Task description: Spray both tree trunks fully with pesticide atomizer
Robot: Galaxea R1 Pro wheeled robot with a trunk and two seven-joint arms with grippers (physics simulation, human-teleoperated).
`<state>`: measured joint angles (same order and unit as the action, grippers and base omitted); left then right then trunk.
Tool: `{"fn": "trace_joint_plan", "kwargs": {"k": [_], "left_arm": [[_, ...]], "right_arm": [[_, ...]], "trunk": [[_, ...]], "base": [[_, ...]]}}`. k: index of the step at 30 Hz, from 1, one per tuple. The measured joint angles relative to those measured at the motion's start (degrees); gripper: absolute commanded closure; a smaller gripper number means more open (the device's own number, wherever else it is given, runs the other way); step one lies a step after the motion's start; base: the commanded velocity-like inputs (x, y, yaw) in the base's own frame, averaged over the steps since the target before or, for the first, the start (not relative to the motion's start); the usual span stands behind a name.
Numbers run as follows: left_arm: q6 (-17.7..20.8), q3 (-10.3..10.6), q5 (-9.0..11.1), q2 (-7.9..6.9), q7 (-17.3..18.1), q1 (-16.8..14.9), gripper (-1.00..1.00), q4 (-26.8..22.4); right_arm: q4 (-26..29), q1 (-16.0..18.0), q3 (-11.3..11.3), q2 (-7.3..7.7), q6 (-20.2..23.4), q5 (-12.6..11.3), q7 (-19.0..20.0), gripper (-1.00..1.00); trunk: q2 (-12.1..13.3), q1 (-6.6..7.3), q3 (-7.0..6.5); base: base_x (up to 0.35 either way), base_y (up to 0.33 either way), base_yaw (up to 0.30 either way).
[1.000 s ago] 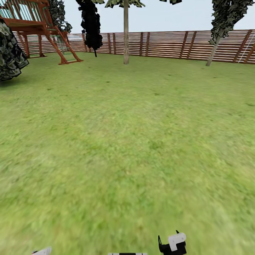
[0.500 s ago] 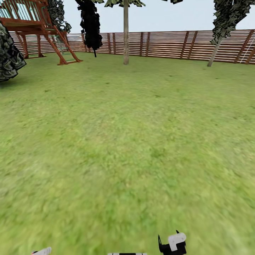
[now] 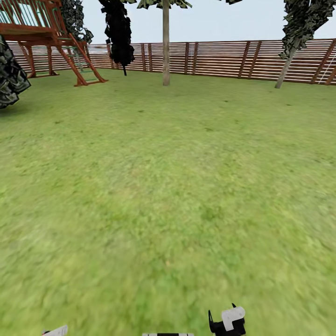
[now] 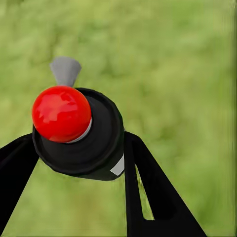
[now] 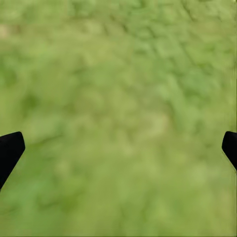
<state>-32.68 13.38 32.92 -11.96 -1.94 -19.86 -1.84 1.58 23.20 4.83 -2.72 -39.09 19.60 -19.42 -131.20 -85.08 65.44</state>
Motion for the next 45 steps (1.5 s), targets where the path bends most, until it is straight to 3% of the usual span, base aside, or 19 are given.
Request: {"fn": "trace_joint_plan", "kwargs": {"k": [45], "left_arm": [[0.1, 0.0, 0.0, 0.01, 0.0, 0.0, 1.00, 0.0]], "right_arm": [[0.0, 0.0, 0.0, 0.00, 0.0, 0.0, 0.0, -1.00]], "trunk": [[0.0, 0.00, 0.00]], "base": [[0.344, 0.000, 0.000]]}}
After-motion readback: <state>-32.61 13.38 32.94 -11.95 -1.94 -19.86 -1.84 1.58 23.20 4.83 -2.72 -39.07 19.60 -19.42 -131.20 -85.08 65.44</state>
